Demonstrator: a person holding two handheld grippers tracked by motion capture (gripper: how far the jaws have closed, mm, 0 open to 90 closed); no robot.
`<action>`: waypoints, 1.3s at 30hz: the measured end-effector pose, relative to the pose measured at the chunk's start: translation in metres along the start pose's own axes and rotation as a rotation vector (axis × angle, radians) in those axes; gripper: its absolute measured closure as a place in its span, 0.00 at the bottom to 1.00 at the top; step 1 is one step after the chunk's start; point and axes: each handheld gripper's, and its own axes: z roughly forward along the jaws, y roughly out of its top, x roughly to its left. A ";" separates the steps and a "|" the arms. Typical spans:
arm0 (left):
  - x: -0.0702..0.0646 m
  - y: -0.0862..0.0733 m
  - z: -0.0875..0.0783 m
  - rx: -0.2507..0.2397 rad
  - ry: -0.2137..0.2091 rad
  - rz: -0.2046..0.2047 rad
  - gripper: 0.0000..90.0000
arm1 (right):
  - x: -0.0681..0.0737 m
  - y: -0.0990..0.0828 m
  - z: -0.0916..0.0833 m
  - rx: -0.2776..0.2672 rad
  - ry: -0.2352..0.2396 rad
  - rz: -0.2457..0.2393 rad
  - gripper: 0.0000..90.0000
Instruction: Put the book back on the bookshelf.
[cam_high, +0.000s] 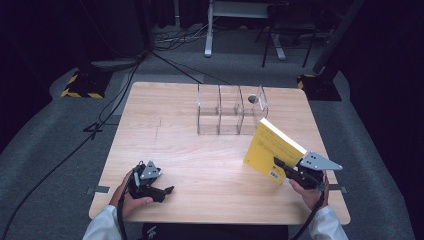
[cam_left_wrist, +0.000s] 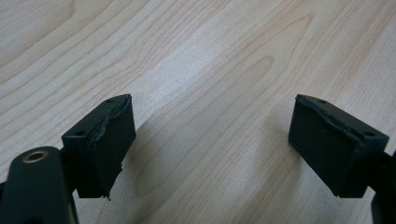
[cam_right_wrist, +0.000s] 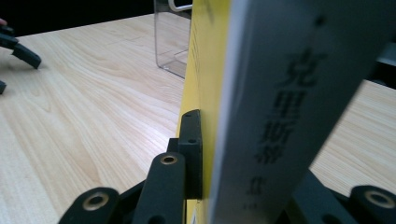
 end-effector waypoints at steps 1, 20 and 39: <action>0.000 0.000 0.000 0.001 0.000 0.001 0.17 | -0.001 -0.001 -0.001 -0.002 -0.009 0.007 0.85; 0.001 0.002 0.002 0.002 0.001 -0.004 0.16 | -0.017 0.005 -0.009 -0.045 -0.104 0.046 0.85; 0.001 0.003 0.003 0.002 0.003 -0.015 0.15 | -0.024 0.019 -0.002 -0.078 -0.151 0.068 0.85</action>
